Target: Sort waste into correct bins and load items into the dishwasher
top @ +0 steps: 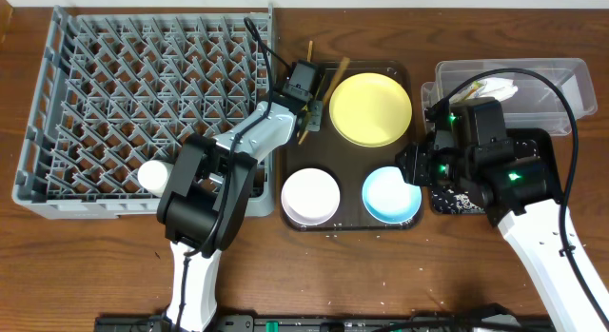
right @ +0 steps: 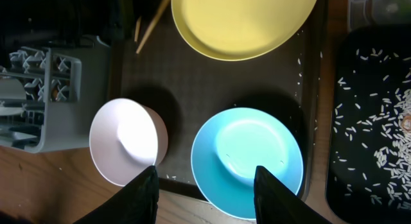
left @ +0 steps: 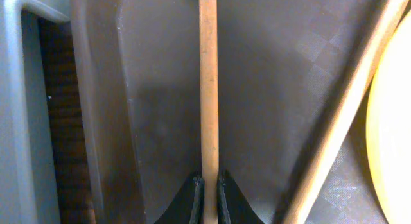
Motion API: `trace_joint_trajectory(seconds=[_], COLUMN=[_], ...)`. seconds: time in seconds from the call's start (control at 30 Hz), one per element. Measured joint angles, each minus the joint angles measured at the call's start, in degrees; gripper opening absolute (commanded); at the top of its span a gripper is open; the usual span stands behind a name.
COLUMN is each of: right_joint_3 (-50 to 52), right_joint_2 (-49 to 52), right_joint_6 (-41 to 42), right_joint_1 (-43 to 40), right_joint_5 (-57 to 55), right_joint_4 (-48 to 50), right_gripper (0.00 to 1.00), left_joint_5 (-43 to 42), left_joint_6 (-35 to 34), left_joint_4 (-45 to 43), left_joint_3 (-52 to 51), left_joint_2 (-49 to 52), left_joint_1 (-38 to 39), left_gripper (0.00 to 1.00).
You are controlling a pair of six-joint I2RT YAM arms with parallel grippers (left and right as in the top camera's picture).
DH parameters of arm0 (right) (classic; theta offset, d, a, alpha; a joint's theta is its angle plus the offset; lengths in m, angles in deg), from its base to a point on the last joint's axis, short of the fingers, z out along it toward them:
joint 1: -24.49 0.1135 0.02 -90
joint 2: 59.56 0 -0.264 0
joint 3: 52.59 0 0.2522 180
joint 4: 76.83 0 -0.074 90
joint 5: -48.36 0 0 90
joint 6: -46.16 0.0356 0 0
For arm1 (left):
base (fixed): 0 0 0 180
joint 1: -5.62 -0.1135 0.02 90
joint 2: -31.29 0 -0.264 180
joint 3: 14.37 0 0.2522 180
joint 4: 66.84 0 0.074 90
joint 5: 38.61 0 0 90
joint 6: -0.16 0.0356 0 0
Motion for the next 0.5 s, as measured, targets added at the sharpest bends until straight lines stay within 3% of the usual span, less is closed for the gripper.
trace_joint_trajectory(seconds=[0.27,0.5], right_joint_3=[0.0,0.0], right_joint_2=[0.0,0.0], right_joint_6=[0.0,0.0], right_joint_1=[0.0,0.0], right_joint_5=[0.0,0.0], right_joint_4=[-0.1,-1.0], right_gripper=[0.41,0.40], left_joint_5=[0.0,3.1], left_joint_6=[0.0,0.0], left_joint_4=[1.5,10.6], left_joint_3=[0.0,0.1], left_joint_2=[-4.3,-17.7], left_joint_1=[0.0,-0.5], left_gripper=[0.08,0.08])
